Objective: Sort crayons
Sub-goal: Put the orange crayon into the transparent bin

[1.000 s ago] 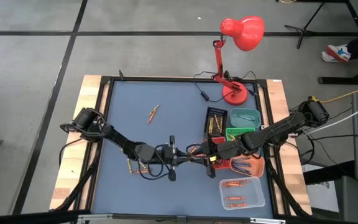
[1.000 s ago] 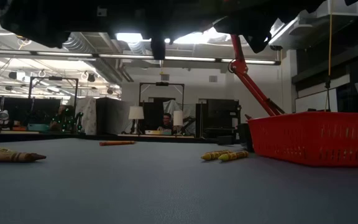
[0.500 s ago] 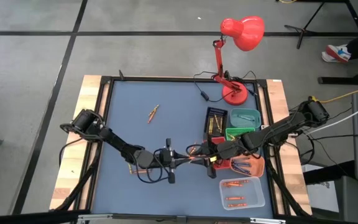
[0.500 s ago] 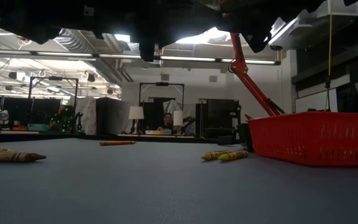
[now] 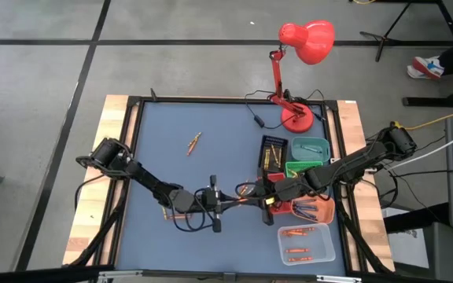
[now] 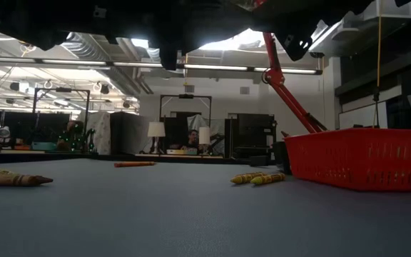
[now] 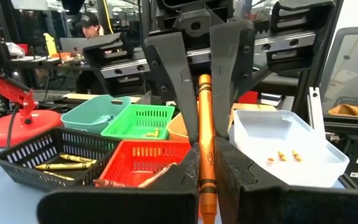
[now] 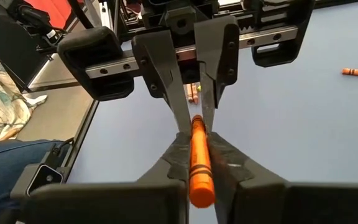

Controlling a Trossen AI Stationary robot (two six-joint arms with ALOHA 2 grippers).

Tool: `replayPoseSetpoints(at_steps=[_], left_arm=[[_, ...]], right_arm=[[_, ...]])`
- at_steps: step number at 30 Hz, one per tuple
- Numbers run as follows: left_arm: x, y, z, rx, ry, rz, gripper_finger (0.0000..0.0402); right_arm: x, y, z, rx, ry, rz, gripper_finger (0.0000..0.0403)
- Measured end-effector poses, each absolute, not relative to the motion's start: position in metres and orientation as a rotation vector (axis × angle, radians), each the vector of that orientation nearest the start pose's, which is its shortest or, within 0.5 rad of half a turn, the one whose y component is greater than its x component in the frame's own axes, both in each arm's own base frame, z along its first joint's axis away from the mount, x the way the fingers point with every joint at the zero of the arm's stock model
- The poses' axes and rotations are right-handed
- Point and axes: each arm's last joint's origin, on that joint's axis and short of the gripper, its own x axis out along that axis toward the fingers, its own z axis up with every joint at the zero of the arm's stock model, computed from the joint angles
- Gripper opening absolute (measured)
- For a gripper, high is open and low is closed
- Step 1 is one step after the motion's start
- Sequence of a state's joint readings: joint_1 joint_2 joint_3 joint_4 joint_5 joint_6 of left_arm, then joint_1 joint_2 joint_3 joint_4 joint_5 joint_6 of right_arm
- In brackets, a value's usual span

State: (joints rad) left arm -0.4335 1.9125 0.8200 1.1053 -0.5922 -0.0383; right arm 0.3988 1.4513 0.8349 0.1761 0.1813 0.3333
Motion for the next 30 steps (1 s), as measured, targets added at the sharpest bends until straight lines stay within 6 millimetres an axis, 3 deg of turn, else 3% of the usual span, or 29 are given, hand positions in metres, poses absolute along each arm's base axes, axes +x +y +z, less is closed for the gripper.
replayPoseSetpoints(at_steps=[9,19,30], left_arm=[[0.339,-0.139,0.163,-0.049,-0.014,0.141,0.0016],[0.339,-0.141,0.163,-0.058,-0.014,0.115,0.0087],[0.335,-0.151,0.158,-0.03,0.037,0.093,0.0098]], right_arm=[[0.288,0.116,0.232,0.202,0.454,0.141,0.0026],[0.284,0.116,0.233,0.224,0.501,0.232,0.002],[0.239,0.107,0.247,0.56,0.857,0.311,0.0023]])
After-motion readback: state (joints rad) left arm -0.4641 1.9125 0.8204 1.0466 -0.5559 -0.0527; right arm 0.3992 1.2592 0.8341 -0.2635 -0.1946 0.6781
